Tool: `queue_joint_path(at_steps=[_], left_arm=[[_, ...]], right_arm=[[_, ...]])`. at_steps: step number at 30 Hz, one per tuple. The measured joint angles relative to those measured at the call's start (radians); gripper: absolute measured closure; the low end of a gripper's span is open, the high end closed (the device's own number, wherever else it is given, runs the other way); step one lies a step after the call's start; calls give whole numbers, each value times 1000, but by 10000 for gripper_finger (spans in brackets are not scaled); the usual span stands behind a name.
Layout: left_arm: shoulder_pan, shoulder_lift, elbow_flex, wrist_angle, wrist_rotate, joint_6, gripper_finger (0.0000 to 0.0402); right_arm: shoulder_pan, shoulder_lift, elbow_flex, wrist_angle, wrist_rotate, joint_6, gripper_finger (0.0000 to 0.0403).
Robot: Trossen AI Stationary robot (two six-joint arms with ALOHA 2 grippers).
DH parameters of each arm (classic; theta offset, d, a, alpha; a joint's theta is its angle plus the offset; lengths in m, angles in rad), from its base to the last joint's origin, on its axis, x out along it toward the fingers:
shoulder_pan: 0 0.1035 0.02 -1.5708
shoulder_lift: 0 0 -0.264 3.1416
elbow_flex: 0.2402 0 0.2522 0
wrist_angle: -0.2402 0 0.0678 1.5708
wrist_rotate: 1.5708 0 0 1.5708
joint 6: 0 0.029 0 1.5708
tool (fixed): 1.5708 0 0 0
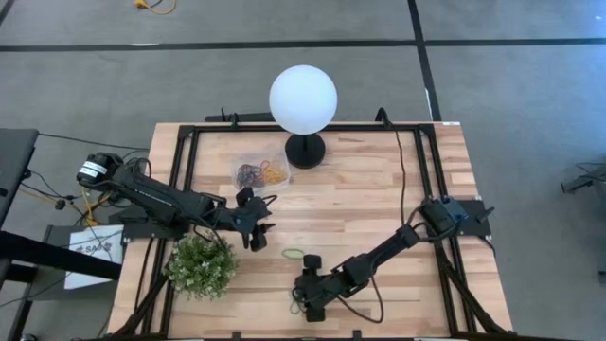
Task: Pick and place items into bin
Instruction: Put the blue rubber band into the transparent bin
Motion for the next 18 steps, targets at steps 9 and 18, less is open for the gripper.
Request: queue_joint_path(at_steps=[9, 18], left_arm=[[0, 0, 0, -1, 0, -1, 237], [0, 0, 0, -1, -1, -1, 237]], right_arm=[[3, 68, 2, 95, 17, -24, 246], [-2, 0, -8, 61, -5, -85, 392]])
